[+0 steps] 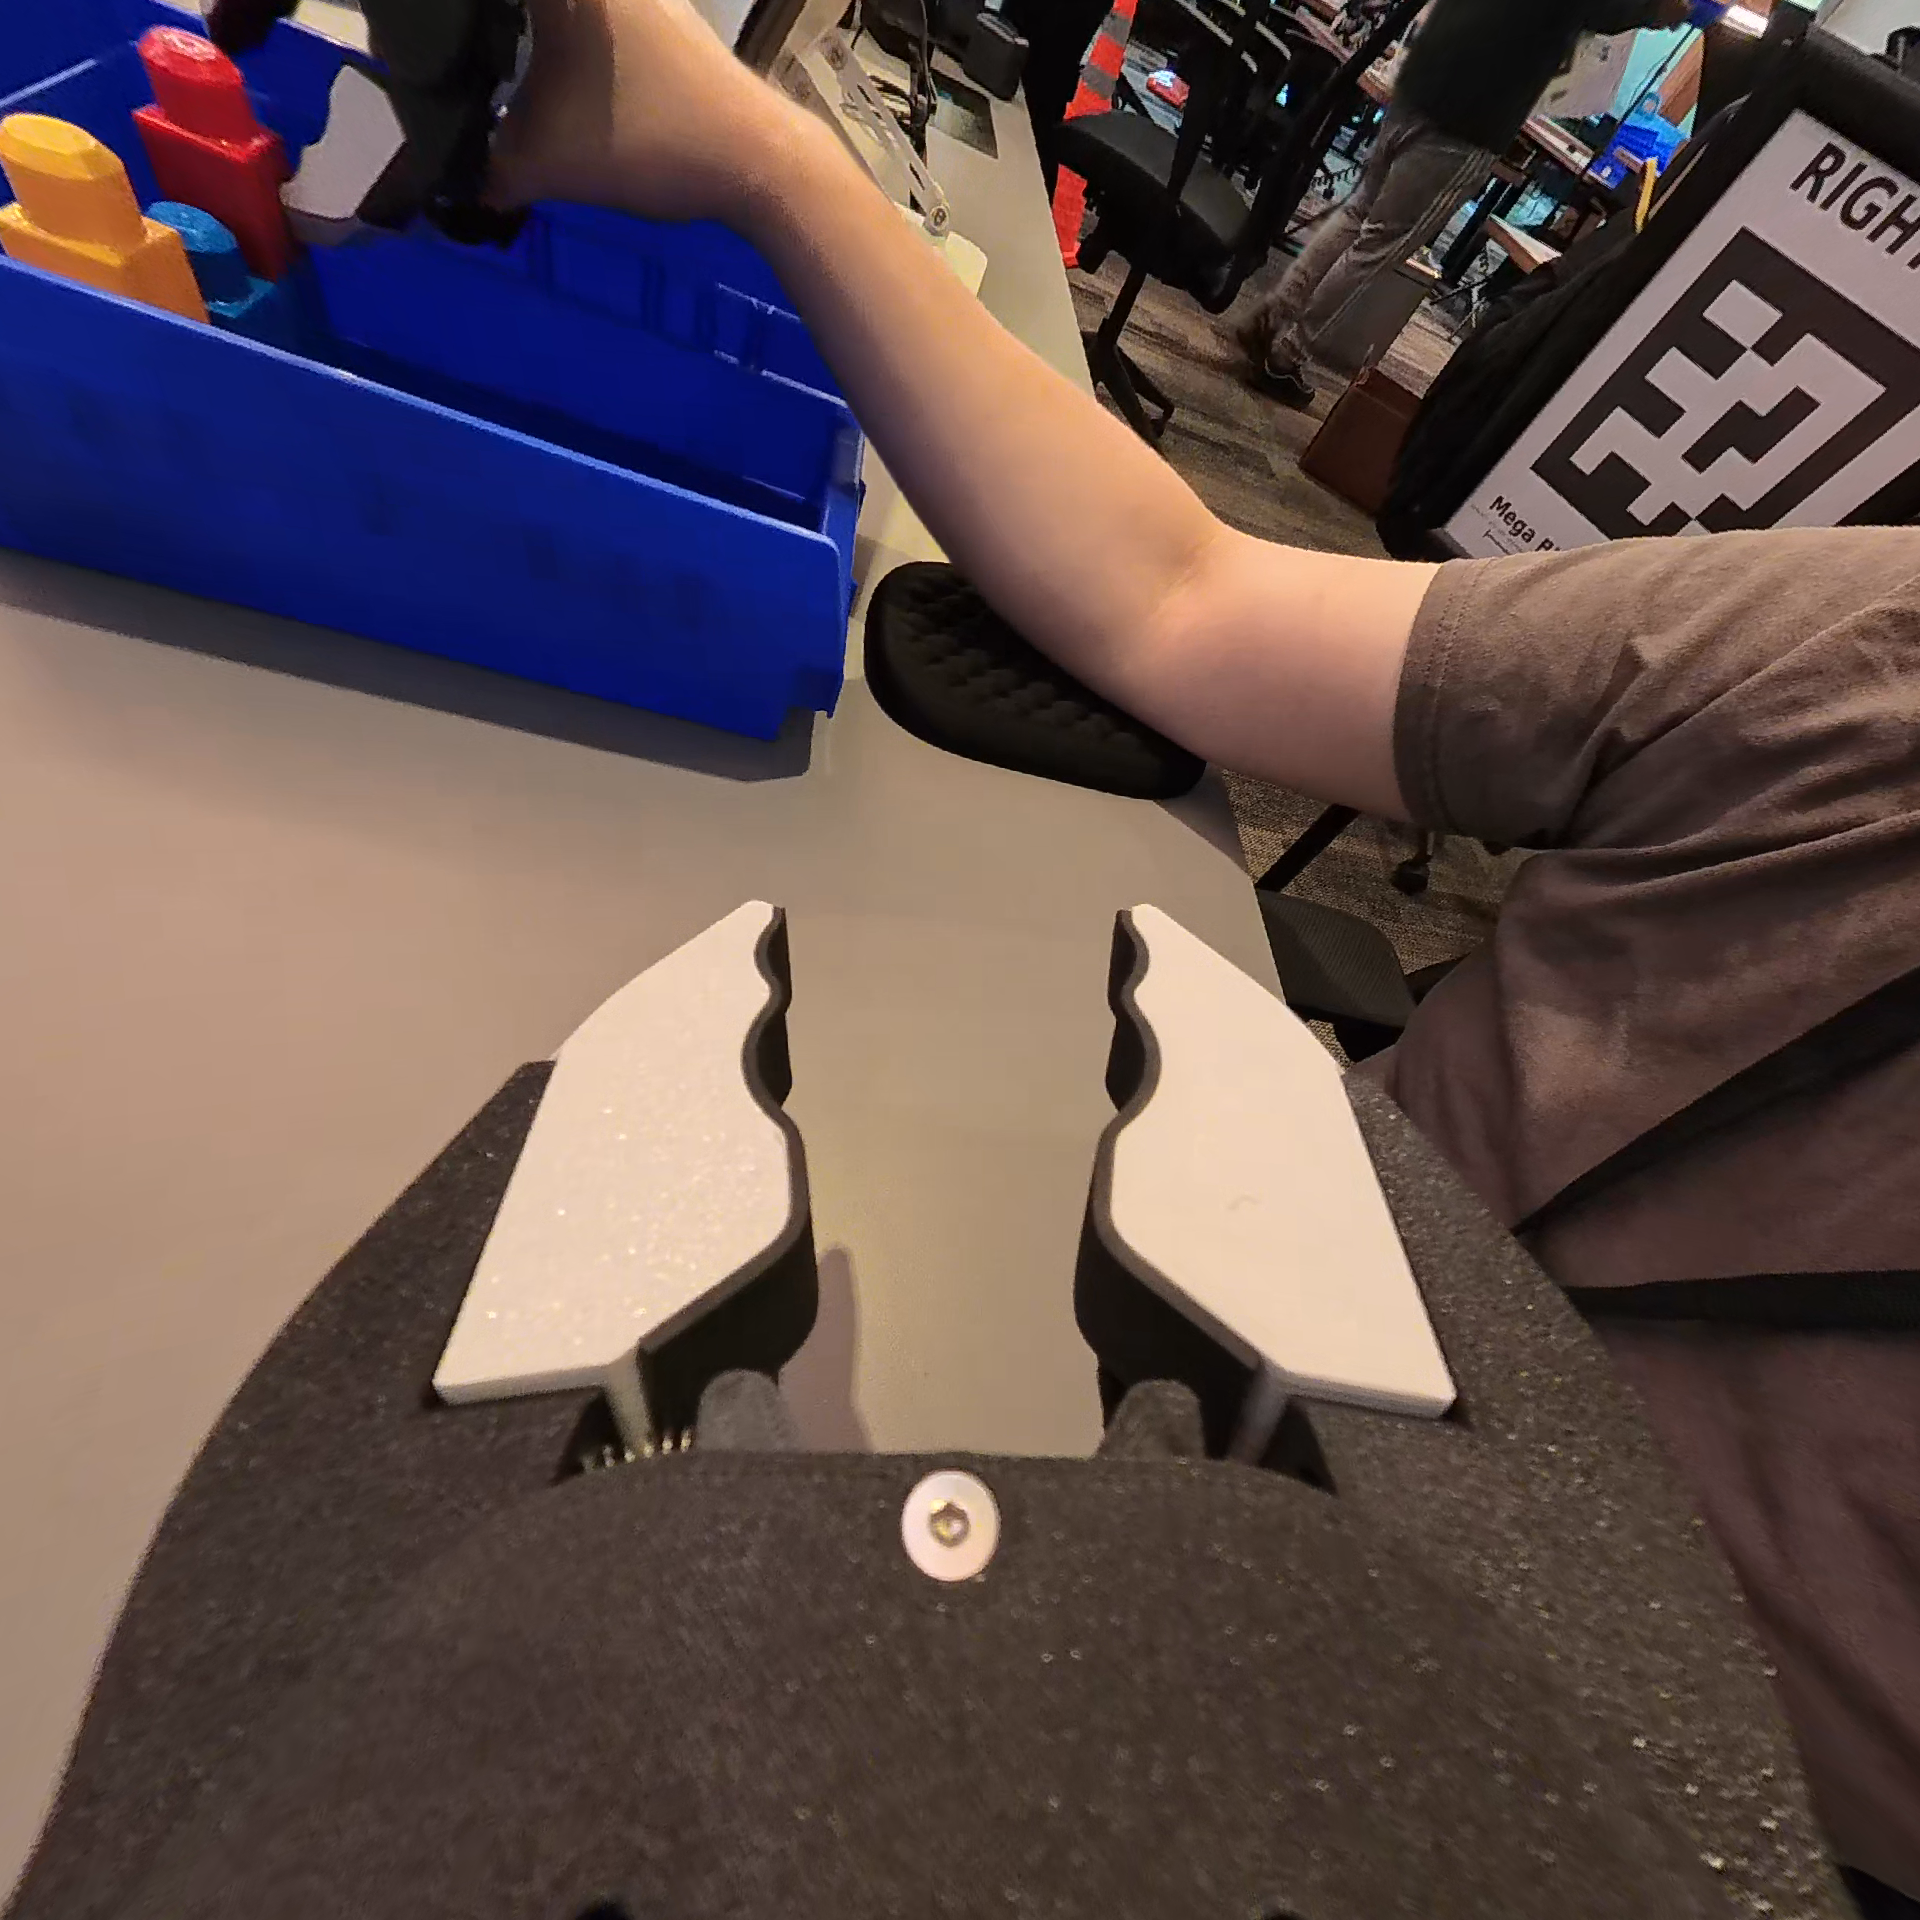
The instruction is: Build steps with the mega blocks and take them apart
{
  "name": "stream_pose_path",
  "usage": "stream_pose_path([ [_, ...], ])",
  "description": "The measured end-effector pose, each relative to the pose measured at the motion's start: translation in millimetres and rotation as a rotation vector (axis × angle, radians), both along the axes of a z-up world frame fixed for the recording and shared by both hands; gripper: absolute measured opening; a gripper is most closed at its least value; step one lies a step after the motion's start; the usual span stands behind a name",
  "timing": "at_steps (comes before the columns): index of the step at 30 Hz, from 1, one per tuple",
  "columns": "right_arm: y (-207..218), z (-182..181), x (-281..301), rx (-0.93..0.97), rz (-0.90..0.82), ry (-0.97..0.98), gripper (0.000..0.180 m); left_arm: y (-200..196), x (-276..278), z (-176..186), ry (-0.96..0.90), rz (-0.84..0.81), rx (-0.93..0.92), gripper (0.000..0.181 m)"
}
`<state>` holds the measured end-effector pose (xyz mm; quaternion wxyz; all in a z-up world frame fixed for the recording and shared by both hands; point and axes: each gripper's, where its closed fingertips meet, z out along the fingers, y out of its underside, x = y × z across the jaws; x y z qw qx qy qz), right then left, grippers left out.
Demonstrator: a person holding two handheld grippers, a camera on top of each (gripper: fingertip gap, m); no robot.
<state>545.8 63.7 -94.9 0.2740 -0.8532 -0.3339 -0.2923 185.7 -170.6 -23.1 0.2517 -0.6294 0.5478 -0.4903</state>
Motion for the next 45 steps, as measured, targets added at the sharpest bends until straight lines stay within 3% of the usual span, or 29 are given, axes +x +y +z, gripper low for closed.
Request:
stream_pose_path([
  [9,0,15,-9,0.054,0.034,0.065,0.053,16,-13,15,-0.026,0.060,0.038,0.060],
  [14,-7,41,-17,0.107,0.046,0.118,0.053,49,-53,44,-0.019,0.213,0.165,0.062],
  [17,-12,60,-27,0.150,0.056,0.160,0.052,88,-112,69,0.062,0.448,0.337,0.063],
  [21,-18,85,-46,0.205,0.088,0.196,0.052,146,-264,73,0.454,1.006,0.539,0.068],
  [24,-20,92,-60,0.216,0.119,0.176,0.053,152,-350,53,0.646,1.263,0.412,0.071],
  [27,-20,87,-69,0.187,0.132,0.153,0.053,158,-383,26,0.719,1.316,0.283,0.079],
  [32,-20,73,-72,0.130,0.136,0.125,0.053,169,-399,-13,0.936,1.181,0.381,0.082],
  [45,-20,58,-67,0.068,0.127,0.118,0.053,180,-423,-56,1.144,1.408,0.172,0.084],
])
